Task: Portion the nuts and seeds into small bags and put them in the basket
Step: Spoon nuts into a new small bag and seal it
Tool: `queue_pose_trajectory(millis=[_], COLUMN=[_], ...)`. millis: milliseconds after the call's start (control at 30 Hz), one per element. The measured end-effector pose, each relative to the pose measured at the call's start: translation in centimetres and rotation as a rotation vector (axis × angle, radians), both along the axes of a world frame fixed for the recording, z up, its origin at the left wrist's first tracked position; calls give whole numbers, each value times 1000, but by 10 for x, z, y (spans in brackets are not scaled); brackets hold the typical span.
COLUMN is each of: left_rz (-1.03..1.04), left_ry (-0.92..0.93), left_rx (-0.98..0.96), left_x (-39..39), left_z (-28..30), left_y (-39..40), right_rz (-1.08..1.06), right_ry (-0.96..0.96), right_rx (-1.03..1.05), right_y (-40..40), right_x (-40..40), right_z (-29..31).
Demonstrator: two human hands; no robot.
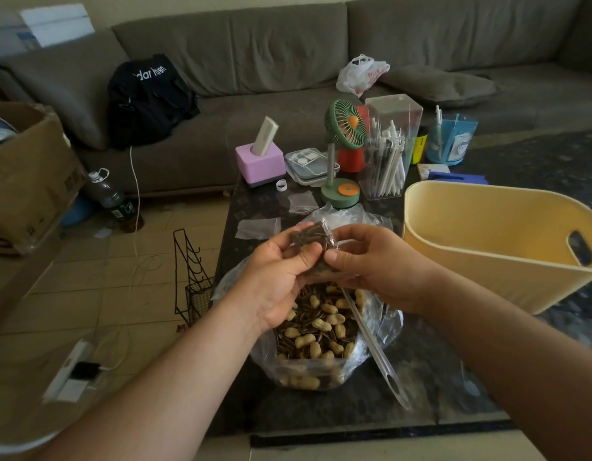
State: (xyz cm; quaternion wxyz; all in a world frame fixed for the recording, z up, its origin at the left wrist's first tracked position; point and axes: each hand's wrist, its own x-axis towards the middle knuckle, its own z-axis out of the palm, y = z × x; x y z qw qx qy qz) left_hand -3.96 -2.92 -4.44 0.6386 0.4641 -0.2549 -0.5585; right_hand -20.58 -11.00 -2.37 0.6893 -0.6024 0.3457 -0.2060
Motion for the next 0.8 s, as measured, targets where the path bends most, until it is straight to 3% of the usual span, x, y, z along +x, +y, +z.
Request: queue_pose_trajectory(millis=[500,667,800], left_rz=[23,55,116], left_ry=[-182,-183,-186], left_rx=[58,74,51], left_x=[-2,-5,-5], left_z=[3,0,-1], left_y=[1,0,-1], right_rz=[-47,-188,-183], right_ry=[-62,9,-21], right_rx=[21,-129,-77], right_y=[1,4,5], right_x=[0,4,6], right_z=[6,4,6])
